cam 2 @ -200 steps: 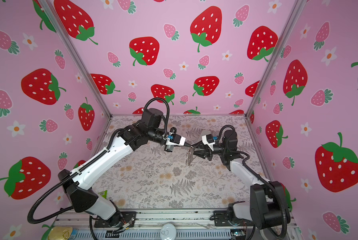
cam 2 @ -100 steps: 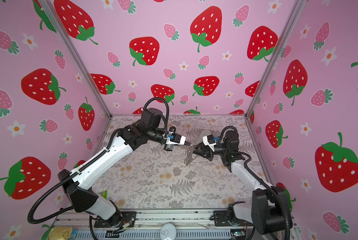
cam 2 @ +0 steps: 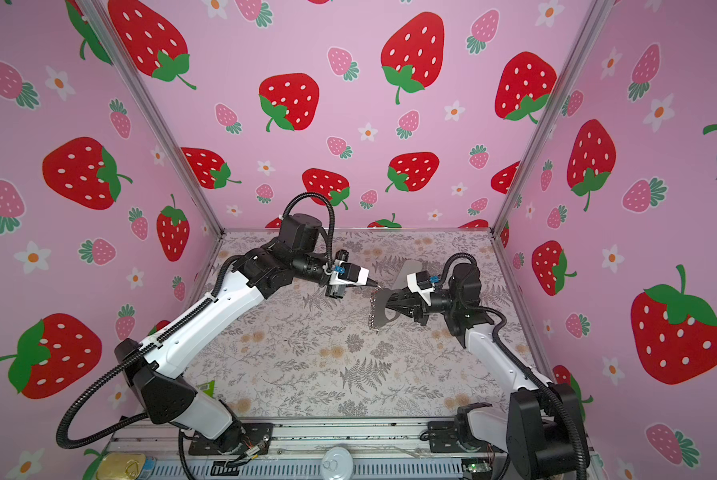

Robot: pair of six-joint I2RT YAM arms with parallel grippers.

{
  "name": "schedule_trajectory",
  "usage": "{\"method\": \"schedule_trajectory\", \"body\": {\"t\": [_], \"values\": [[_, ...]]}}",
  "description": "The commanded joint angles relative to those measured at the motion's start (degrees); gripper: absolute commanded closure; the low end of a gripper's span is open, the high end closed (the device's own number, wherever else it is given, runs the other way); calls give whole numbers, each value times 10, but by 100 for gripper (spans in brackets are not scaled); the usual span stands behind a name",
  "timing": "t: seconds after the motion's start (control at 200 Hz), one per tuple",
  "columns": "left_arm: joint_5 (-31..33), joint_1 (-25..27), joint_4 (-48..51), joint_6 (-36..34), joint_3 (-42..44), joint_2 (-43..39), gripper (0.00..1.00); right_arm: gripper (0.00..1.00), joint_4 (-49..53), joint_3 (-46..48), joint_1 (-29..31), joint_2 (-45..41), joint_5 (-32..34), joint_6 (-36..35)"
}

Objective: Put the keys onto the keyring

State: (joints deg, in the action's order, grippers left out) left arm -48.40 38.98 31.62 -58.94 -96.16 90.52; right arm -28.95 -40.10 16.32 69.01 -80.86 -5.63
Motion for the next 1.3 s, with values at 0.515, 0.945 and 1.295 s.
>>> {"method": "schedule_trajectory", "body": {"t": [0.515, 0.945, 1.295], "values": [[38, -6, -38, -9, 45, -28, 100, 90, 142, -61, -2, 19, 41, -105], [68, -31, -128, 62, 112, -46, 84, 100, 301, -142, 5, 60, 80, -213], [220, -47, -237, 129, 197, -90, 48, 100, 583, -279, 63, 132, 333, -376]]}}
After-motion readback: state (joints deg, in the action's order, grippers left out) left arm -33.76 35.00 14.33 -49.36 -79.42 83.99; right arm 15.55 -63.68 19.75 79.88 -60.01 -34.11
